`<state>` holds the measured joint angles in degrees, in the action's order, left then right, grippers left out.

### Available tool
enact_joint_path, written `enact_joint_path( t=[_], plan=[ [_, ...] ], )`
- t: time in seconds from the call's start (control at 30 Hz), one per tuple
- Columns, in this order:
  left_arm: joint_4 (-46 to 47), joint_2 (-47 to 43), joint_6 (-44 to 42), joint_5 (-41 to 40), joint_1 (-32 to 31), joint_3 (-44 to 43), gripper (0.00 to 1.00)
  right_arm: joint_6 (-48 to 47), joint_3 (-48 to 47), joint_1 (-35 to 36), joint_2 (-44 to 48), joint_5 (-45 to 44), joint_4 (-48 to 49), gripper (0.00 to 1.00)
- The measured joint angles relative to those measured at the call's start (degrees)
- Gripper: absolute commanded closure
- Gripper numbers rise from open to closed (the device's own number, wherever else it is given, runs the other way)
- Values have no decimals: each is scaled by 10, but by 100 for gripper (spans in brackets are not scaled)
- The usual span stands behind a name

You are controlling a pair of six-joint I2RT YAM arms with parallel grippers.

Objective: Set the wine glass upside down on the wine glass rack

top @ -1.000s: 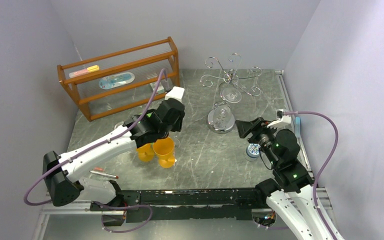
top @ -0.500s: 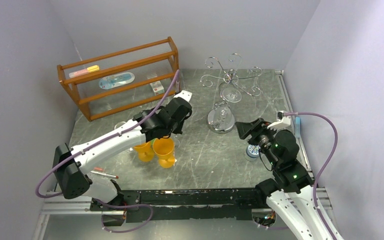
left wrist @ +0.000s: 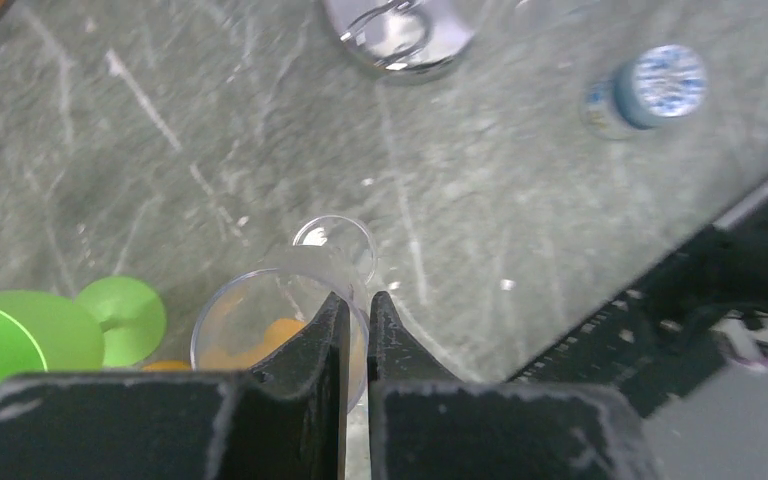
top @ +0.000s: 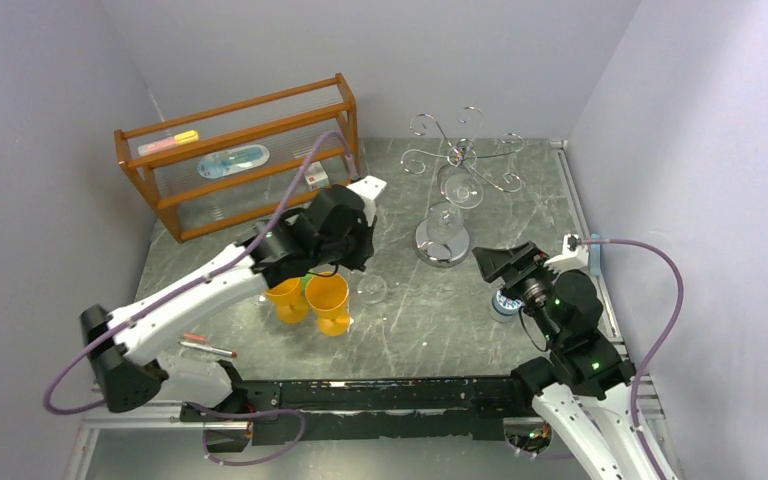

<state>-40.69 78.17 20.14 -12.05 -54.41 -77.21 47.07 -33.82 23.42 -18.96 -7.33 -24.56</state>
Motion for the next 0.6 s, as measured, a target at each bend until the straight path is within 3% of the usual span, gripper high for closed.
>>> enact_joint_path(
  t=[0.23, 0.6],
  plan=[
    [32, -114, -33, 97, 0, -8, 95, 28, -18, 0, 8, -6, -17, 20],
    [84, -190, -60, 248, 0, -56, 95, 33, -78, 0, 20, 5, -1, 19]
  ],
)
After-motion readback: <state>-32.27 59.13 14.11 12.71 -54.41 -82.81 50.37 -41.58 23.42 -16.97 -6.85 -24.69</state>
